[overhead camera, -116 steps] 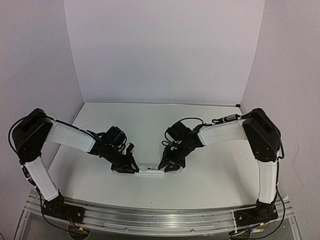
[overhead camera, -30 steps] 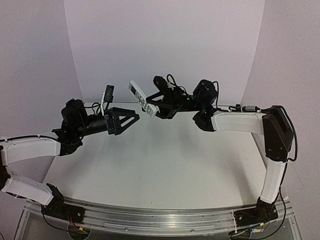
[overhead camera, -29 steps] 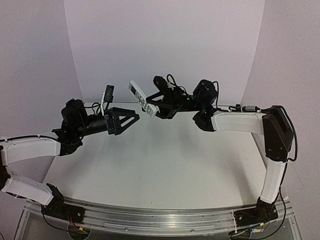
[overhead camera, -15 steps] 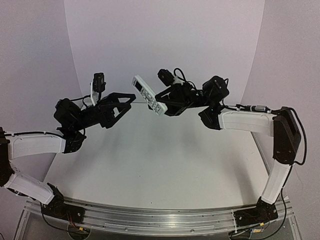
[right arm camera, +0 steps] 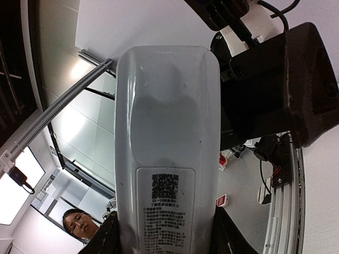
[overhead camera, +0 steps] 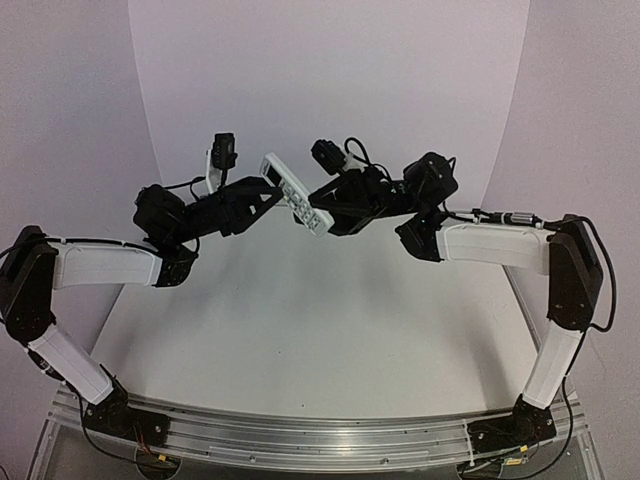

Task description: Load the batteries into the remote control

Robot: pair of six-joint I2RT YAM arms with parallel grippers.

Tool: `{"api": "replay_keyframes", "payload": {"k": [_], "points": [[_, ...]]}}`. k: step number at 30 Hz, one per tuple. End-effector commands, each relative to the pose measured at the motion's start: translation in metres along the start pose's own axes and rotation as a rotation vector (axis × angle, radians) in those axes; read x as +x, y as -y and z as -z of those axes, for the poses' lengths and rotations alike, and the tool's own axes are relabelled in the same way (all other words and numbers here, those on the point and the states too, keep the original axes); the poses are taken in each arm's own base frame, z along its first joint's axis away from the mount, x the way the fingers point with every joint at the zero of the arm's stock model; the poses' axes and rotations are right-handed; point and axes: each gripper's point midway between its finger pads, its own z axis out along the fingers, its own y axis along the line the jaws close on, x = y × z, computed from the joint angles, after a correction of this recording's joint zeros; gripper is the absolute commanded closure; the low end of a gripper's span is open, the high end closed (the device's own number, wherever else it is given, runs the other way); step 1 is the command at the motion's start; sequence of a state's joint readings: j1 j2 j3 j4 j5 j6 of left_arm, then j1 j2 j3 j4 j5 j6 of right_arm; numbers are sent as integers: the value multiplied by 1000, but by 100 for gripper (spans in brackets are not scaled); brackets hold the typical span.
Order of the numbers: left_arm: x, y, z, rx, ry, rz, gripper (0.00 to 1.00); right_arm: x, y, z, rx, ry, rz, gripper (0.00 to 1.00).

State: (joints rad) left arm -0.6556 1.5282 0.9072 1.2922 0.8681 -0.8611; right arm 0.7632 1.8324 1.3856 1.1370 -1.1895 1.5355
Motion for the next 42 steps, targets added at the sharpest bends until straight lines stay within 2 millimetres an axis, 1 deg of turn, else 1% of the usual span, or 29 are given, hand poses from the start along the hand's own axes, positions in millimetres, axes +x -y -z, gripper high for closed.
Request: {"api": "replay_keyframes", "payload": {"k": [1,7,10,15,19,21,24,27,30,35,36,39,42], "points": [[-30,50,2,178,85,-175,43,1,-24,-2,-29,3,86,100],[-30,62,5,226,97,-212,45,0,-18,-4,-29,7,65,100],[-35,71,3,277,99,-230,46,1,-21,-6,-34,2,71,100],[-40,75,0,321,100,-246,49,0,-23,-7,-37,14,72,100],[-47,82,-1,331,116,-278,50,-3,-18,-6,-34,38,51,100],[-50,86,0,337,118,-294,51,-9,-14,-6,-34,60,28,100],[-53,93,1,346,120,-305,51,-19,-2,-7,-33,96,-23,100],[-54,97,2,351,120,-305,54,-29,9,-8,-34,122,-65,100],[-56,100,4,351,127,-307,58,-37,16,-9,-37,148,-88,100],[-58,105,6,347,140,-304,73,-39,22,-8,-33,168,-91,100],[-58,105,7,346,142,-303,76,-39,24,-7,-31,171,-95,98],[-57,106,8,341,146,-294,85,-38,30,-6,-25,178,-109,88],[-57,107,11,334,152,-279,100,-36,33,-5,-17,182,-106,82]]}}
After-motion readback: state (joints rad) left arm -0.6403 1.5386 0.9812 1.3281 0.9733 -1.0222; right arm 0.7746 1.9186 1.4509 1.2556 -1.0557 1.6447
